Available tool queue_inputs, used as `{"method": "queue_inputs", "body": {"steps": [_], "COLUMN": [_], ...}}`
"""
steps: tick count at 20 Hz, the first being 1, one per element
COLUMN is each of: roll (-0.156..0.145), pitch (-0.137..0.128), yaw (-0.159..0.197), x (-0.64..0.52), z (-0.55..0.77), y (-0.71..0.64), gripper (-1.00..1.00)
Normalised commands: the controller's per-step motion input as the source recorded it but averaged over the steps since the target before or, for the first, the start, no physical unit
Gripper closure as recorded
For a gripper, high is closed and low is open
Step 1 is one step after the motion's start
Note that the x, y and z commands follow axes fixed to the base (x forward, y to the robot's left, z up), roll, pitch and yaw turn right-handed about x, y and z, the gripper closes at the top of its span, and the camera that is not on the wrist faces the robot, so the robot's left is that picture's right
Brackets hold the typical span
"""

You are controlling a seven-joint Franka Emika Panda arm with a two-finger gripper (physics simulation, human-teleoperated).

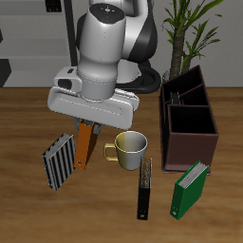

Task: Place the yellow book into the left desk caddy's front compartment and place the orange book into the left desk caddy's left compartment and place the black book into the left desk caddy's back compartment

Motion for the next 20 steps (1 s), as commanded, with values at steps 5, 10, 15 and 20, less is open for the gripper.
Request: {"method": "queue_inputs", "body": {"steps": [5, 10, 15, 20], "roll": [0.018, 0.062, -0.023, 0.038], "pitch": [0.146, -0.053, -0.031, -0.042], "yaw": [0.003, 0.104, -0.032, 0.03], "x": [-0.39, -0.73, -0.52, -0.48], "z": [0.16, 0.43, 0.29, 0.13], "y": [0.35, 0.71, 0.29, 0.47], "gripper": [1.0, 1.0, 1.0, 1.0]}}
